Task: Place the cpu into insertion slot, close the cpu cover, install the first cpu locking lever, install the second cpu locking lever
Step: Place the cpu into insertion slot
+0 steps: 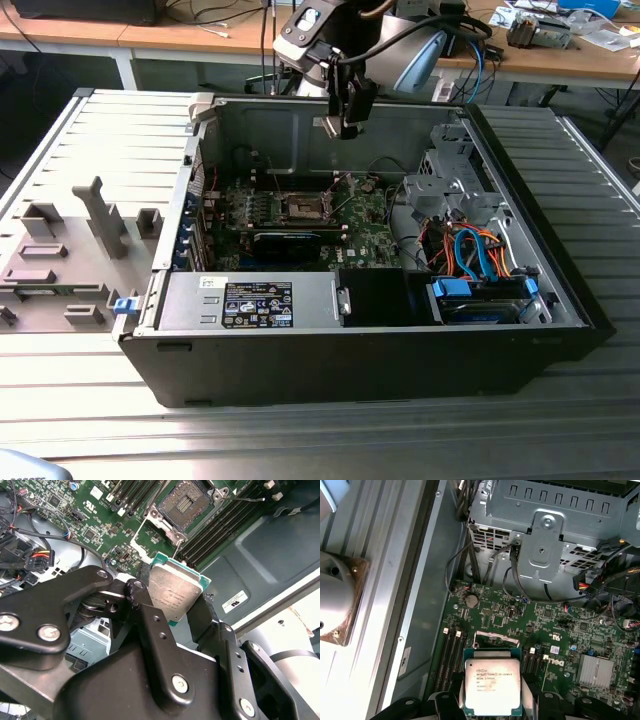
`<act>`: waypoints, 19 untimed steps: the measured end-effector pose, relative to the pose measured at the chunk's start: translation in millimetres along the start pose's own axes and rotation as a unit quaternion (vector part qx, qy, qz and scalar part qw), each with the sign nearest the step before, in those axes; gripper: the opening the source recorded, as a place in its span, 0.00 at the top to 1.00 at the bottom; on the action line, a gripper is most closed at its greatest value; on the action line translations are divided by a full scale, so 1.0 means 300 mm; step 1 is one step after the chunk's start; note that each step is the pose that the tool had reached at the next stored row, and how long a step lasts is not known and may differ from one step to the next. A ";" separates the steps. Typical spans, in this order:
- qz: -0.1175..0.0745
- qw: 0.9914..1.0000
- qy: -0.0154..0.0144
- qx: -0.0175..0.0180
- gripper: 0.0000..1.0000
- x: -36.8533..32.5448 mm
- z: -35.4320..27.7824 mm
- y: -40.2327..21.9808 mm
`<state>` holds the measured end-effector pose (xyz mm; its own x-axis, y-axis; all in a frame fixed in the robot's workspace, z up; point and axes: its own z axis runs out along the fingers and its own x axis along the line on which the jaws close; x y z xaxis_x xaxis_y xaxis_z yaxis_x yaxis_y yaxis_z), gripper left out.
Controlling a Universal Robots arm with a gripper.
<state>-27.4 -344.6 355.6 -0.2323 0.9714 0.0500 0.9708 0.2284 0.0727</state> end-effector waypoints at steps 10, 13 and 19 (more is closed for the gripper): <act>0.004 1.000 0.000 0.000 0.45 0.000 0.000 0.000; 0.006 1.000 0.000 0.000 0.45 0.000 0.000 0.000; 0.008 1.000 -0.001 0.000 0.45 0.000 0.000 0.000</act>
<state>-27.4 -344.6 355.6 -0.2166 0.9750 0.0500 0.9744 0.2127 0.0727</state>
